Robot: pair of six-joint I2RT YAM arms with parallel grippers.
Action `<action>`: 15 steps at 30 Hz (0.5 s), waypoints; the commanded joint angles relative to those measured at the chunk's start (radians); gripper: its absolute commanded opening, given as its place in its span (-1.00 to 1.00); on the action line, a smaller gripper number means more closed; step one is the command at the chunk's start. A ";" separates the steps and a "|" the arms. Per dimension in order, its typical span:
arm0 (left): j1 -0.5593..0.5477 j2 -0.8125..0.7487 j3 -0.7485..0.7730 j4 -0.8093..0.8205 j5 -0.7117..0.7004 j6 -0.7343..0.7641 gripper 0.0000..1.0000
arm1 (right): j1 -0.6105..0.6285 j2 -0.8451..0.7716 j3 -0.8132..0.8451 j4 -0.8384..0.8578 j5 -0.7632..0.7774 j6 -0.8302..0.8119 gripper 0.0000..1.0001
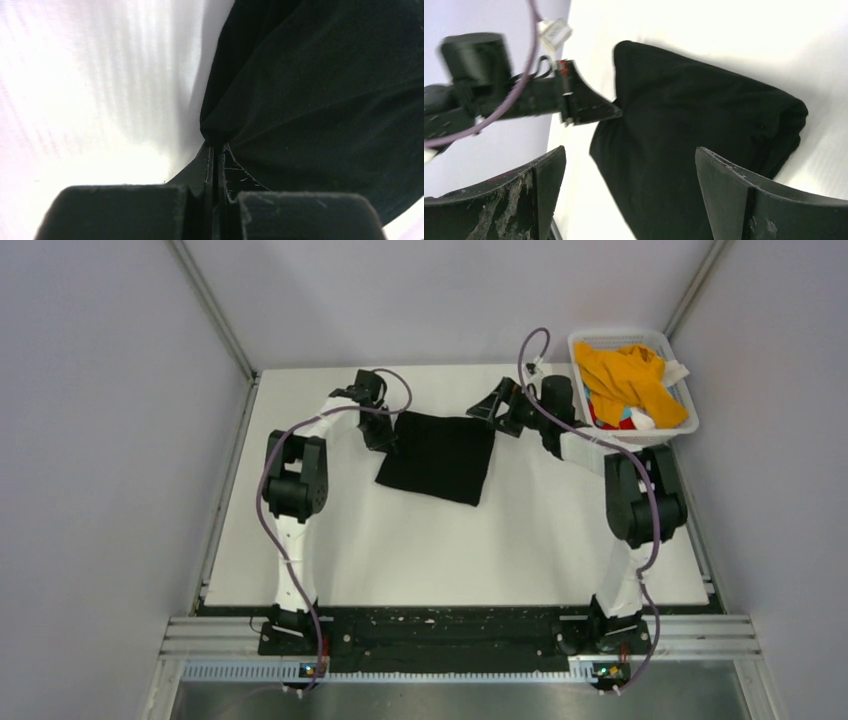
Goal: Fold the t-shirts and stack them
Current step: Put the neatly folded tshirt into the corner of the board with the left arm
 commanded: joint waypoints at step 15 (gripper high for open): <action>0.402 -0.008 0.172 -0.003 -0.450 -0.006 -1.00 | -0.022 -0.496 -0.218 -0.199 0.151 -0.203 0.97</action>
